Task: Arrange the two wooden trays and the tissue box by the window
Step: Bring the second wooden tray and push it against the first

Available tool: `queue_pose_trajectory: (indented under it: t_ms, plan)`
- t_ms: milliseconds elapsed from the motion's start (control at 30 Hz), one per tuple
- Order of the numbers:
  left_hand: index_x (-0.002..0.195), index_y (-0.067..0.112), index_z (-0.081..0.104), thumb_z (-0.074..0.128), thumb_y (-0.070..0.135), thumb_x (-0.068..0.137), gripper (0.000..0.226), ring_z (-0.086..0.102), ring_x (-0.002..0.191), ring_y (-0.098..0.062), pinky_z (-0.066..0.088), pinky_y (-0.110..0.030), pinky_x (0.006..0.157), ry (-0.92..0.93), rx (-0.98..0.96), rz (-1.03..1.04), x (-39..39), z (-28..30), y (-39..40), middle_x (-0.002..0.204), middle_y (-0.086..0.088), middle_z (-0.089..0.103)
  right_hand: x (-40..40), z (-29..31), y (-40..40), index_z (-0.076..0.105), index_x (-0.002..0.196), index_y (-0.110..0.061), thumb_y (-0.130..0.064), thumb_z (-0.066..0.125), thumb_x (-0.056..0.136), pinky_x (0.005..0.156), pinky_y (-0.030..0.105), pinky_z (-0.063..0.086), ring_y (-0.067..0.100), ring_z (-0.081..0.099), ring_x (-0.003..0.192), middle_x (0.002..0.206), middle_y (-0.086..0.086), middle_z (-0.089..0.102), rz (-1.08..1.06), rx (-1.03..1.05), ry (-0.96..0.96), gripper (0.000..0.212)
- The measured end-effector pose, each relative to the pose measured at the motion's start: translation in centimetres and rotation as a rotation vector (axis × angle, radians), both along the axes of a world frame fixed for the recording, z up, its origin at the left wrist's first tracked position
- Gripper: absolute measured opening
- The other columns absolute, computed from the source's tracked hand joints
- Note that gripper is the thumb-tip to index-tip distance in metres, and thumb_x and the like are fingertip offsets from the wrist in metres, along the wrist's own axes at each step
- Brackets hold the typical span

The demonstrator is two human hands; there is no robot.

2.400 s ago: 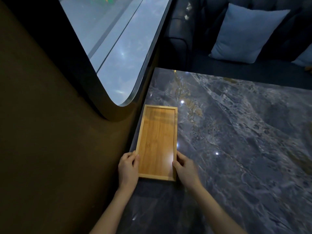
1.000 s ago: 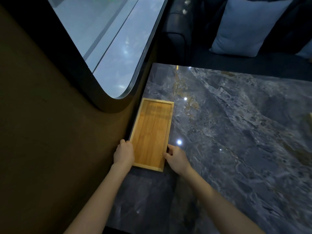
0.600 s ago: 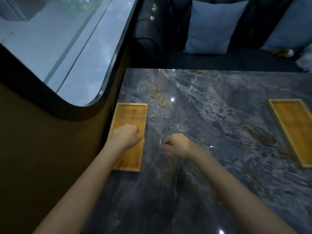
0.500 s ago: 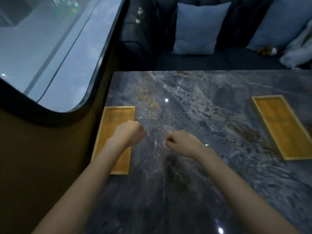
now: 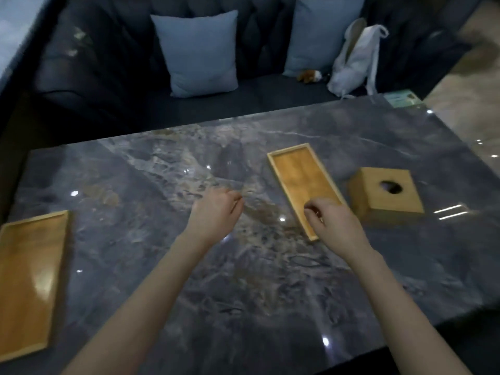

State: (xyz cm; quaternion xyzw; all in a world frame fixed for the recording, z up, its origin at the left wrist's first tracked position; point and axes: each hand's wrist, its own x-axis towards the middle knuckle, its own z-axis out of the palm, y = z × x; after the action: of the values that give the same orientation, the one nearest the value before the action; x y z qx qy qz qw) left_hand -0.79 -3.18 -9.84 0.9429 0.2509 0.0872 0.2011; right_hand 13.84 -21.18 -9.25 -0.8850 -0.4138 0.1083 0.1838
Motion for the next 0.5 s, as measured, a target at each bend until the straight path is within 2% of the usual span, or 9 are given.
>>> queue_pose_trajectory:
  t_ms: [100,267,367,500]
  plan:
    - [0.103,0.001,0.062,0.052,0.020,0.088,0.027,0.058,0.100,-0.036,0.048,-0.043,0.082,-0.085,0.017,-0.017,4.3,-2.1,-3.2,0.105,-0.021,0.064,3.5,-1.8,-3.9,0.059,0.109,-0.010,-0.022,0.048,0.093,0.074,0.039,0.050,0.026,0.058,0.099,0.105,0.010,0.063,-0.128,0.038,-0.033,0.023]
    - [0.123,-0.004,0.047,0.050,0.026,0.089,0.045,0.046,0.117,-0.036,0.039,-0.042,0.099,0.021,-0.070,-0.015,9.1,-6.1,-6.8,0.125,-0.022,0.052,6.4,-5.4,-7.4,0.058,0.110,-0.008,-0.023,0.045,0.095,0.070,0.033,0.044,0.026,0.056,0.098,0.105,0.010,0.060,-0.354,0.047,0.028,0.025]
    - [0.118,-0.004,0.048,0.048,0.028,0.091,0.042,0.045,0.115,-0.032,0.038,-0.038,0.096,0.071,-0.208,0.060,11.8,-8.0,-7.8,0.120,-0.019,0.051,7.7,-7.4,-8.3,0.059,0.106,-0.006,-0.024,0.047,0.094,0.072,0.034,0.045,0.030,0.057,0.096,0.104,0.013,0.059,-0.505,0.018,0.140,0.024]
    - [0.100,-0.003,0.051,0.053,0.025,0.088,0.031,0.050,0.098,-0.036,0.039,-0.036,0.083,0.145,-0.347,0.175,14.5,-9.5,-8.6,0.104,-0.023,0.051,8.5,-9.8,-8.3,0.060,0.109,0.000,-0.028,0.052,0.092,0.081,0.037,0.045,0.034,0.055,0.101,0.109,0.021,0.060,-0.656,0.041,0.351,0.034]
